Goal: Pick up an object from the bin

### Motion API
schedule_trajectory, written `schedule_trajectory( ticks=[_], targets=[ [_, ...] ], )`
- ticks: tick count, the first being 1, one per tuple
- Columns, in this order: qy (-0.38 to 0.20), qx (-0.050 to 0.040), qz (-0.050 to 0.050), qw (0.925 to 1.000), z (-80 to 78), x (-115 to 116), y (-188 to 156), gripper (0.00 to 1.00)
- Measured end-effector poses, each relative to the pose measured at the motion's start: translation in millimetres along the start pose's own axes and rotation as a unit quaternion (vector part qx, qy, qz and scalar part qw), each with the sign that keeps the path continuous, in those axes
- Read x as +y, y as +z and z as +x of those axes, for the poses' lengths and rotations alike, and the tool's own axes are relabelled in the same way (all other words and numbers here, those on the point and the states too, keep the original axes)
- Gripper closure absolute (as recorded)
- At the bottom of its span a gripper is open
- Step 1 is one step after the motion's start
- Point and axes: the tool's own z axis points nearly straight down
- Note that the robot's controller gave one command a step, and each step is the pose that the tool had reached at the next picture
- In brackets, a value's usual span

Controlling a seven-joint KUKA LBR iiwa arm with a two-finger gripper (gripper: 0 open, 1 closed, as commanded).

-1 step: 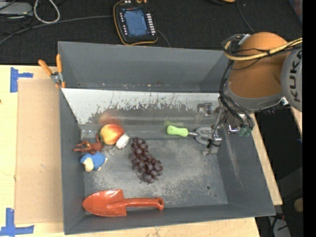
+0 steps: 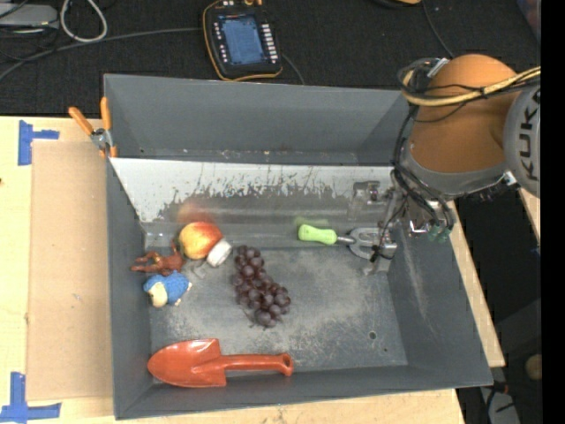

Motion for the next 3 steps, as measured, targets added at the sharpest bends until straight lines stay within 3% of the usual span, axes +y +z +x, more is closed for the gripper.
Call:
schedule_trajectory(
  ticks=[1, 2, 3],
  targets=[
    [0.052, -0.0008, 0.0, 0.9986, -21.3, -62.1, 128.1, 0.0],
    [0.111, -0.004, -0.001, 0.9938, -13.1, -91.5, 160.1, 0.0],
    [0.213, -0.001, -0.002, 0.9772, -10.9, -87.1, 129.6, 0.0]
  ],
)
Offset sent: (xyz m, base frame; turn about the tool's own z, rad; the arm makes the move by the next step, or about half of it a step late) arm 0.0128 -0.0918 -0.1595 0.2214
